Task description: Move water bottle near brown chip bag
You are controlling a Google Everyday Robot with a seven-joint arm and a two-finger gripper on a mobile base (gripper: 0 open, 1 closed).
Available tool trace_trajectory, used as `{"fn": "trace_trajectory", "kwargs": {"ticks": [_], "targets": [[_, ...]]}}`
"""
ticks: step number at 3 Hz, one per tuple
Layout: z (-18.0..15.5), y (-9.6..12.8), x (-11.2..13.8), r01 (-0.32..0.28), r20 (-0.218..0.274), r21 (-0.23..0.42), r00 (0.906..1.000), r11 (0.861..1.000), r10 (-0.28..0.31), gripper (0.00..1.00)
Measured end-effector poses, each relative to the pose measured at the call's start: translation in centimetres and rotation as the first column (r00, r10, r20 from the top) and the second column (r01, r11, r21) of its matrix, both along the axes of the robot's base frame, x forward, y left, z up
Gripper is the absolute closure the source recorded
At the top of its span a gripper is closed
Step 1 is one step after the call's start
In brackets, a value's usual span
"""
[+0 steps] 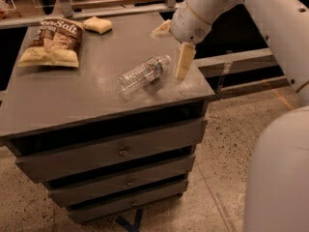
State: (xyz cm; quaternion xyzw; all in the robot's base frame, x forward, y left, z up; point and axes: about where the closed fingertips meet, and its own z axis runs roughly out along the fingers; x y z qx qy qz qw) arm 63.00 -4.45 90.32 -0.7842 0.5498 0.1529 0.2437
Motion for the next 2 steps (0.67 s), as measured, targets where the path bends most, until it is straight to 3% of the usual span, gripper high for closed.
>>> {"fn": "trace_trajectory", "kwargs": {"ticks": [2], "targets": [[-2.1,4.1,2.9,-0.068,-0.025,0.045,0.9973,0.997,0.069,0.0]]}}
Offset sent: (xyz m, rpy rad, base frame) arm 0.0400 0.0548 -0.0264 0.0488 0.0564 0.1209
